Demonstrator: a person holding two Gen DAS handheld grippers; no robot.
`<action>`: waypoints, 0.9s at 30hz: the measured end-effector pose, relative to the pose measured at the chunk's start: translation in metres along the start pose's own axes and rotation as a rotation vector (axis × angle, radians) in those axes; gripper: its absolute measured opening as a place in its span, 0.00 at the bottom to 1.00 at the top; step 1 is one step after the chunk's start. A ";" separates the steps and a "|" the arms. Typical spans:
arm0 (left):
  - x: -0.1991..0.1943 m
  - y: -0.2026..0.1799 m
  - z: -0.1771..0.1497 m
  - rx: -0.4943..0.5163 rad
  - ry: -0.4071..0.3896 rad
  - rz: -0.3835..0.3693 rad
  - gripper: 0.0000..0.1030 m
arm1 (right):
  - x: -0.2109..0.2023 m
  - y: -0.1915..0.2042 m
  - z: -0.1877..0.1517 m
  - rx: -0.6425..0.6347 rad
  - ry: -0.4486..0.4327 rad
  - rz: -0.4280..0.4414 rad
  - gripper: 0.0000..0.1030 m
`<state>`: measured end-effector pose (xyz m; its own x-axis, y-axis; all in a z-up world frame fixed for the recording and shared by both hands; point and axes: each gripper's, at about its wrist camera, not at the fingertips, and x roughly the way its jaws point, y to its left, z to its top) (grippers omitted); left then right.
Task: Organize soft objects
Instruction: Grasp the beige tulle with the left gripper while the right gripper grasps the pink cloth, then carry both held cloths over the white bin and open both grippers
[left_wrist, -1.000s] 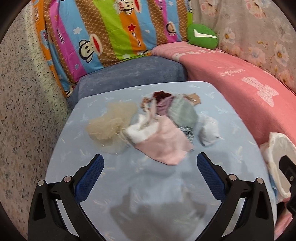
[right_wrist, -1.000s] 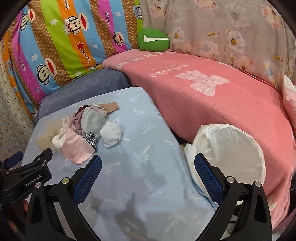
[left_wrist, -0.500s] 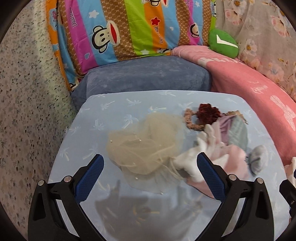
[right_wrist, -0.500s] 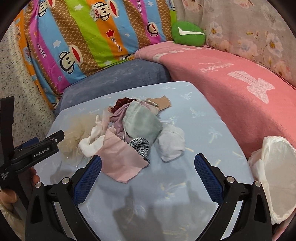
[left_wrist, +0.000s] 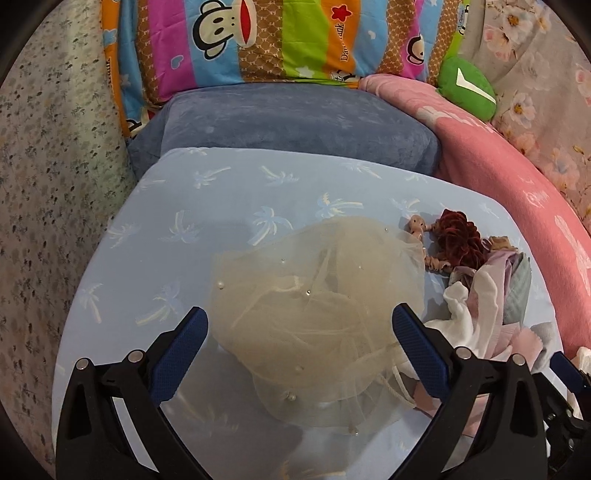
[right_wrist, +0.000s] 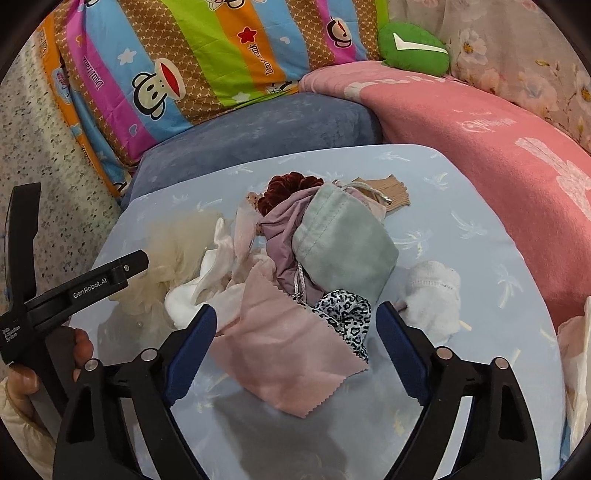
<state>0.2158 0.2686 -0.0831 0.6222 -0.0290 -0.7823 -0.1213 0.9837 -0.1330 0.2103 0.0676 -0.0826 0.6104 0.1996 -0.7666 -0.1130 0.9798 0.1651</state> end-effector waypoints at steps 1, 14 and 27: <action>0.003 0.001 0.000 0.000 0.012 -0.017 0.85 | 0.002 0.000 -0.001 -0.001 0.009 0.009 0.69; -0.008 -0.002 -0.016 0.037 0.084 -0.167 0.04 | -0.008 0.016 -0.024 -0.036 0.062 0.100 0.01; -0.089 -0.040 -0.005 0.109 -0.057 -0.256 0.02 | -0.110 0.009 -0.008 -0.009 -0.110 0.119 0.01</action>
<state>0.1612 0.2313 -0.0114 0.6649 -0.2721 -0.6956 0.1277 0.9590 -0.2530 0.1356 0.0541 -0.0020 0.6747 0.3119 -0.6690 -0.1961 0.9495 0.2449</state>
